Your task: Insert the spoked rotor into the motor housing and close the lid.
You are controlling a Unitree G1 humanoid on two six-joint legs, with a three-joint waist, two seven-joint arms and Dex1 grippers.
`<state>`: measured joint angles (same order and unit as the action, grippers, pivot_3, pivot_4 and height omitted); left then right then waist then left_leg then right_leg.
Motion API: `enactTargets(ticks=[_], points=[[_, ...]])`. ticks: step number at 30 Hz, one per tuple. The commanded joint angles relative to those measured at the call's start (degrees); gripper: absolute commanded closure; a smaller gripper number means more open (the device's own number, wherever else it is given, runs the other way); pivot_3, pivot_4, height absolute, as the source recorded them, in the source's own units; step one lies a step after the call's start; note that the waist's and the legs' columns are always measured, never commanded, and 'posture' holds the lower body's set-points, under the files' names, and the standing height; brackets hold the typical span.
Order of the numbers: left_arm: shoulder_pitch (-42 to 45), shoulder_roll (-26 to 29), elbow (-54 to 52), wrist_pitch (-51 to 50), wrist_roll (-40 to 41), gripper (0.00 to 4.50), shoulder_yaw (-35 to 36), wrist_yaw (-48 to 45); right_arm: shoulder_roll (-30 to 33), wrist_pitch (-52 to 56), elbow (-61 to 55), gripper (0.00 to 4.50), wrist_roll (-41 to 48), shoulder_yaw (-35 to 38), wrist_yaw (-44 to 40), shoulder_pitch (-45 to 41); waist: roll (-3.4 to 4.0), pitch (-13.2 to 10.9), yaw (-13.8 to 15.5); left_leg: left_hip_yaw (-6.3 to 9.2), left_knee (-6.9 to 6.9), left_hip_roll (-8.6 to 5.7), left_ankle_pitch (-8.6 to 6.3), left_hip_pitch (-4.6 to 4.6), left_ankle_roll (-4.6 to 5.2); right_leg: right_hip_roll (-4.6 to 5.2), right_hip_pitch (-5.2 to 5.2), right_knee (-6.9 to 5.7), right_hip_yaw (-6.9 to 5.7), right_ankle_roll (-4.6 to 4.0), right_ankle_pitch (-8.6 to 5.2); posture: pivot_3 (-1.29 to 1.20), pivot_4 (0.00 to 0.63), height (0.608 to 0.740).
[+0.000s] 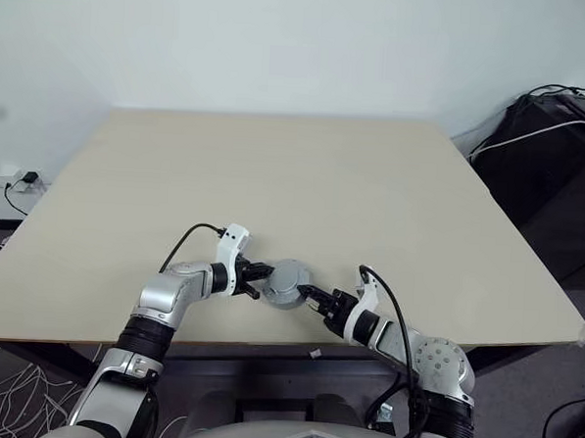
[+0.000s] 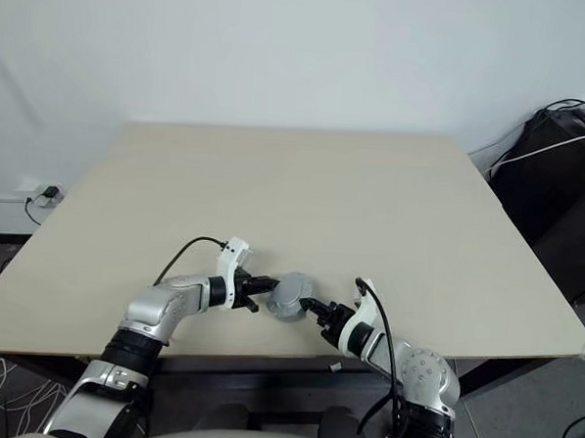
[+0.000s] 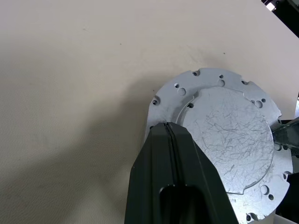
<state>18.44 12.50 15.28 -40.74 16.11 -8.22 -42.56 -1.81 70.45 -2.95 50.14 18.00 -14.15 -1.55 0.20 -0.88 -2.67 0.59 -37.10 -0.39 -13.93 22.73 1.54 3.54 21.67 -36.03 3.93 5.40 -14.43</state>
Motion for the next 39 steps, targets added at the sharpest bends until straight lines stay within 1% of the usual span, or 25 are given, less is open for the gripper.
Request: enactTargets(ticks=[1,3,7,12,14,17,23,26,29,34,37,39], points=[[-0.7,-2.1,-0.2,-0.8,0.2,4.5,-3.2,-1.0,-1.4,-0.1,-1.9,3.27,1.1,-5.5,-2.9,-1.7,0.01,0.0,0.0,0.0,0.0,0.0,0.0,-0.01,0.0,0.01,-0.01,0.0,0.0,0.02,-0.01,0.0,0.0,0.74],[-0.8,-2.5,-0.9,-0.1,1.0,4.5,-1.8,-0.5,-1.6,-0.7,-2.0,3.27,0.9,-5.2,-3.1,-1.6,0.01,0.0,-0.1,0.01,0.0,0.01,-0.01,-0.02,-0.02,0.01,-0.02,0.0,0.01,0.02,-0.01,0.0,0.0,0.74],[-2.4,-3.1,-5.9,0.8,4.5,4.5,4.1,0.8,-2.3,-2.2,-1.7,3.27,1.5,-4.0,-3.3,-1.6,0.0,0.0,-0.3,0.01,0.01,0.03,-0.08,0.05,-0.14,0.02,0.07,0.0,0.03,-0.13,0.08,0.0,0.0,0.74],[-5.3,-2.8,-12.0,0.1,6.9,4.5,7.9,2.5,-2.3,-3.0,-1.2,3.27,1.6,-3.7,-3.2,-1.5,-0.03,-0.1,-0.3,0.03,0.02,0.0,0.02,0.49,0.01,0.03,0.49,-0.04,0.06,-0.19,0.15,0.0,0.0,0.74],[-6.4,-2.7,-14.5,0.0,8.2,4.5,9.4,3.6,-2.2,-3.2,-0.8,3.27,1.7,-3.6,-3.2,-1.5,-0.03,-0.1,0.0,0.03,0.0,-0.06,0.03,0.92,0.03,0.08,0.89,-0.05,0.08,0.05,0.3,0.0,0.0,0.74],[-8.4,-2.9,-18.7,-0.1,10.8,4.5,11.9,5.1,-2.2,-3.8,-0.5,3.27,2.0,-3.2,-2.8,-1.4,-0.02,-0.1,0.0,0.03,0.04,-0.07,0.03,1.07,0.02,0.08,0.86,-0.08,0.11,0.06,0.31,0.0,0.0,0.74],[-16.5,-8.6,-28.8,-0.7,23.4,4.5,20.6,9.2,-3.6,-7.1,-0.5,3.27,3.8,0.1,-1.4,-2.1,-0.01,-0.1,0.5,0.04,0.03,-0.05,0.01,1.03,0.02,0.1,0.93,-0.02,0.07,0.01,0.28,0.0,0.0,0.74],[-22.5,-11.5,-31.4,-3.2,29.9,4.5,22.8,11.3,-4.5,-8.5,-1.1,3.28,5.5,1.4,0.0,-3.0,-0.01,-0.1,0.5,0.03,-0.02,-0.06,0.0,1.0,0.04,0.13,0.93,0.01,0.05,-0.24,0.14,0.0,0.0,0.74],[-28.4,-13.9,-31.9,-6.0,34.6,4.5,23.0,13.9,-5.1,-8.8,-1.9,3.28,7.3,1.8,1.0,-4.3,0.0,-0.1,0.4,0.01,-0.04,-0.05,0.0,0.97,0.05,0.12,0.92,0.01,0.06,-0.25,0.14,0.0,0.0,0.74],[-33.8,-17.6,-30.3,-8.1,40.2,4.5,23.3,17.5,-5.5,-8.5,-2.8,3.28,10.1,1.3,2.5,-6.4,0.03,-0.1,0.4,0.03,-0.15,-0.02,0.01,0.94,0.05,0.04,0.88,-0.02,0.01,-0.26,0.12,0.0,0.0,0.74],[-35.0,-18.8,-29.2,-8.5,44.3,3.92,24.0,19.3,-5.3,-8.3,-3.6,3.28,12.0,0.4,3.3,-7.1,0.04,-0.1,0.4,0.03,-0.16,-0.02,0.01,0.94,0.06,0.03,0.86,-0.01,0.01,-0.27,0.12,0.0,0.0,0.74],[-35.4,-19.2,-28.8,-8.2,47.4,3.31,24.5,20.3,-5.0,-8.1,-4.2,3.28,13.0,-0.2,3.8,-7.3,0.04,-0.1,0.3,0.02,-0.17,-0.03,0.01,0.95,0.06,0.04,0.86,0.01,0.02,-0.27,0.12,0.0,0.0,0.74]])
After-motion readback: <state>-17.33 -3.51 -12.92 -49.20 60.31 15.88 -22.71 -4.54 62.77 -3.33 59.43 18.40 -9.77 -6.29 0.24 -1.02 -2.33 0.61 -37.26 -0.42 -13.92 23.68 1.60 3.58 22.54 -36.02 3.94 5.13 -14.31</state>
